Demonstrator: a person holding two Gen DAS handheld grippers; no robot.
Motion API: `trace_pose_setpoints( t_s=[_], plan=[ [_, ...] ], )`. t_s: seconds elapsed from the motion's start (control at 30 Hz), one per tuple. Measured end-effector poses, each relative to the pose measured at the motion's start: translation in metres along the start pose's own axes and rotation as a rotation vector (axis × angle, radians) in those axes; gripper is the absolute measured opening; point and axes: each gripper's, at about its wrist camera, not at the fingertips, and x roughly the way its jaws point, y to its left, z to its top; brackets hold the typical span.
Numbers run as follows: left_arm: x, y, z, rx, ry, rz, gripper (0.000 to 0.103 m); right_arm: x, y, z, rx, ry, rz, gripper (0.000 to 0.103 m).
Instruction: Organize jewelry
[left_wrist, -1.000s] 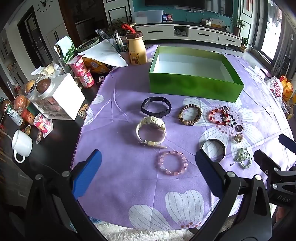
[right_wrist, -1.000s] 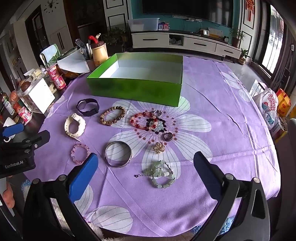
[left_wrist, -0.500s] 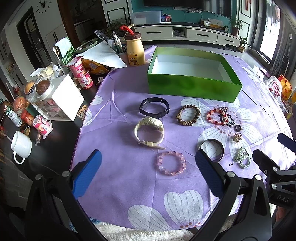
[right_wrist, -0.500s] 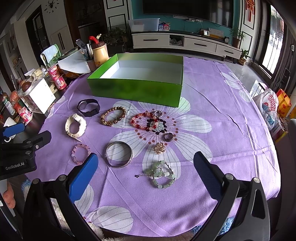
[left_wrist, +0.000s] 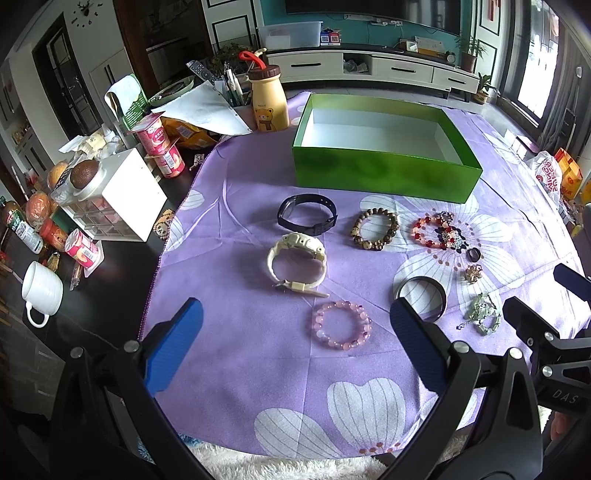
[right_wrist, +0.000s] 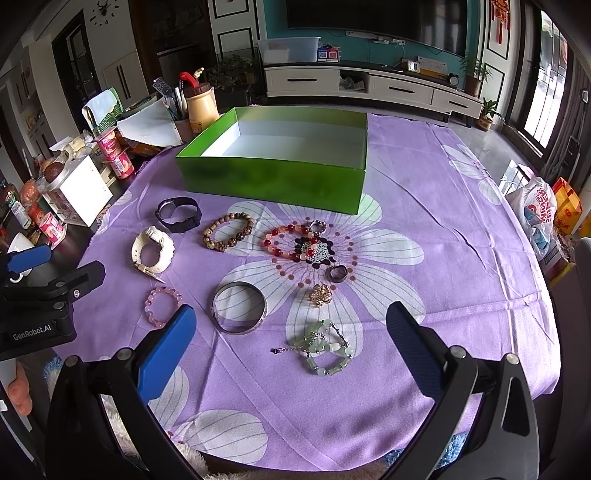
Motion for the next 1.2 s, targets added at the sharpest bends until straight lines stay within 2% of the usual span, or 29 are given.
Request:
trace_pose_setpoints(
  t_s=[1.2],
  plan=[
    [0.0001, 0.0, 0.0001, -0.002, -0.002, 0.002, 0.101, -0.0024, 0.0021, 0.0019, -0.001, -0.004, 0.002, 0.102]
  ],
)
